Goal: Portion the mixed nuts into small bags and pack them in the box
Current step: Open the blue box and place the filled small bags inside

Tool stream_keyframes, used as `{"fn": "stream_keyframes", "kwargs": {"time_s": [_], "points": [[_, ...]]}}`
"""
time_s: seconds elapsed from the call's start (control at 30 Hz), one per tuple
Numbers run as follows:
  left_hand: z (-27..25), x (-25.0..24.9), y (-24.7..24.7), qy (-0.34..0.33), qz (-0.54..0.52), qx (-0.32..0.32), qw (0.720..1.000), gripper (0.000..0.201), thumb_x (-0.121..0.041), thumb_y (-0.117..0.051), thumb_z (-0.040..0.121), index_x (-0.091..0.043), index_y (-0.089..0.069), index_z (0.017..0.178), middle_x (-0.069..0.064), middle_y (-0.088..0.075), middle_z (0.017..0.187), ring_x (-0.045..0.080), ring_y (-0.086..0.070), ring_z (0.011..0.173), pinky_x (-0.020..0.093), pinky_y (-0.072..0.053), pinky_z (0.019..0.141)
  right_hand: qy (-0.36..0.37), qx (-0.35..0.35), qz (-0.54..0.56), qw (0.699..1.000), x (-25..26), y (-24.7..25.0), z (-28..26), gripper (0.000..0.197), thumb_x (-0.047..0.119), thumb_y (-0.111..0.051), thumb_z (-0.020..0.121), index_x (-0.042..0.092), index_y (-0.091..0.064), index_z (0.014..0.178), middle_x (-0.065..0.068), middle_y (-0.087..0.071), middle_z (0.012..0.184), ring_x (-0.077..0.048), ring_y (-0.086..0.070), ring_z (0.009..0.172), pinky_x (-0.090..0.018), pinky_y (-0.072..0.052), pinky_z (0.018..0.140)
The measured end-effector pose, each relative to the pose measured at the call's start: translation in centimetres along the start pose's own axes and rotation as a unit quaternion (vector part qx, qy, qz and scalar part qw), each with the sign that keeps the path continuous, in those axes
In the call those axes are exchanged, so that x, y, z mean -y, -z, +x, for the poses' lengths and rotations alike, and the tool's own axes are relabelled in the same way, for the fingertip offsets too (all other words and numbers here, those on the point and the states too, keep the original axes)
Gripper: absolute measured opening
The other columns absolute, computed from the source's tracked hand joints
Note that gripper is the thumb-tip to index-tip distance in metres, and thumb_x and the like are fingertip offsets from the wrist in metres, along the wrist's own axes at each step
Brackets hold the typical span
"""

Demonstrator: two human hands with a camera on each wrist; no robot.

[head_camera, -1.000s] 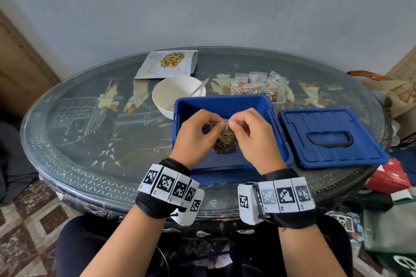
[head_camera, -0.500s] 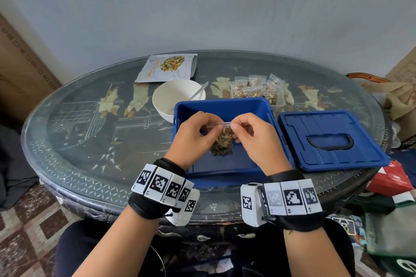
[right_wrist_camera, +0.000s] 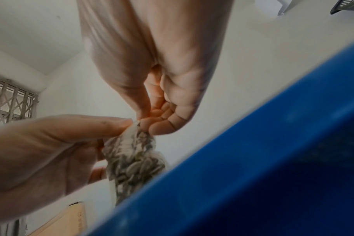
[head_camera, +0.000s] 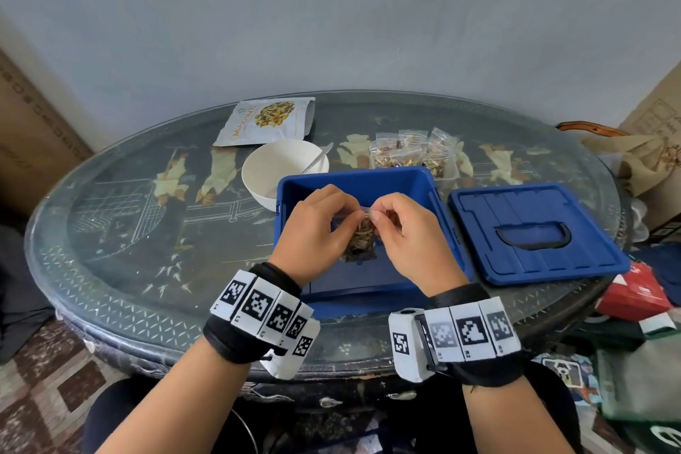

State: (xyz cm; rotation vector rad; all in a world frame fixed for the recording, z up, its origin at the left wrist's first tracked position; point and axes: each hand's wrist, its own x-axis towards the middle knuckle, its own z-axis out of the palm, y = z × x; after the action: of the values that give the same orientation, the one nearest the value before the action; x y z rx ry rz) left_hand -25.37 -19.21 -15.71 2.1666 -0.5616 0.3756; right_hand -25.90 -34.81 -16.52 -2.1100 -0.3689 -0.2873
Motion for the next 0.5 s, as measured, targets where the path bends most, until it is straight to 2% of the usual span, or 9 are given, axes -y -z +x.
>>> {"fn": "stream_keyframes", "kwargs": {"time_s": [0.07,0.13,0.2,0.27,0.33,0.43,0.5], "points": [[0.9,-0.4,0.9,0.013,-0.001,0.037,0.999,0.008,-0.015,-0.061,0.086,-0.01,-0.065,0.083,-0.006,-0.057,0.078,0.005,-0.053,0.074,0.011,-0.042,0.068,-0.018,0.0,0.025,1.0,0.2,1.0,0.5,0.007,0.008,-0.056,0.09,0.011,-0.062,0.088,0.011,-0.059,0.076,0.0,-0.057,0.072,-0.01,-0.045,0.067],[2.5,-1.2,2.1,0.02,0.031,0.106,0.994,0.007,-0.014,-0.062,0.087,-0.01,-0.068,0.087,-0.004,-0.063,0.08,0.005,-0.056,0.073,0.012,-0.042,0.067,-0.031,0.019,0.052,0.998,0.6,2.4,1.3,0.009,0.007,-0.058,0.09,0.013,-0.064,0.087,0.01,-0.062,0.073,-0.004,-0.061,0.067,-0.014,-0.05,0.066],[4.5,-2.3,3.2,0.008,0.085,0.171,0.981,0.01,-0.015,-0.061,0.088,-0.01,-0.069,0.09,0.0,-0.067,0.083,0.011,-0.058,0.074,0.016,-0.043,0.067,-0.035,0.048,0.064,0.996,1.1,4.0,2.4,0.009,0.007,-0.058,0.089,0.013,-0.065,0.087,0.007,-0.064,0.071,-0.004,-0.062,0.064,-0.014,-0.051,0.063],[6.8,-3.3,3.8,-0.002,0.123,0.206,0.971,0.011,-0.015,-0.06,0.088,-0.009,-0.069,0.092,0.002,-0.068,0.082,0.013,-0.058,0.074,0.015,-0.041,0.067,-0.039,0.077,0.062,0.994,1.4,5.6,3.9,0.01,0.007,-0.059,0.089,0.015,-0.066,0.09,0.005,-0.065,0.071,-0.001,-0.063,0.062,-0.013,-0.051,0.061],[9.0,-3.7,3.7,-0.003,0.144,0.224,0.964,0.012,-0.015,-0.06,0.088,-0.009,-0.069,0.094,0.001,-0.067,0.082,0.014,-0.058,0.075,0.013,-0.04,0.064,-0.048,0.1,0.051,0.992,1.1,7.5,5.6,0.011,0.01,-0.058,0.09,0.018,-0.066,0.093,0.005,-0.066,0.074,-0.002,-0.064,0.065,-0.017,-0.054,0.063],[11.7,-3.1,2.3,0.003,0.182,0.274,0.944,0.013,-0.015,-0.059,0.088,-0.01,-0.068,0.095,-0.006,-0.06,0.078,0.007,-0.053,0.073,0.007,-0.036,0.058,-0.056,0.092,-0.008,0.994,-0.4,10.5,8.9,0.01,0.018,-0.057,0.091,0.023,-0.065,0.093,0.0,-0.069,0.079,-0.017,-0.067,0.075,-0.029,-0.057,0.07],[12.6,-2.1,0.6,0.008,0.201,0.314,0.928,0.014,-0.015,-0.058,0.088,-0.01,-0.068,0.096,-0.005,-0.059,0.08,0.007,-0.052,0.075,0.012,-0.038,0.065,-0.074,0.082,-0.062,0.992,-2.1,11.7,11.2,0.011,0.02,-0.056,0.092,0.02,-0.066,0.096,-0.005,-0.07,0.083,-0.022,-0.067,0.079,-0.024,-0.055,0.067]]}}
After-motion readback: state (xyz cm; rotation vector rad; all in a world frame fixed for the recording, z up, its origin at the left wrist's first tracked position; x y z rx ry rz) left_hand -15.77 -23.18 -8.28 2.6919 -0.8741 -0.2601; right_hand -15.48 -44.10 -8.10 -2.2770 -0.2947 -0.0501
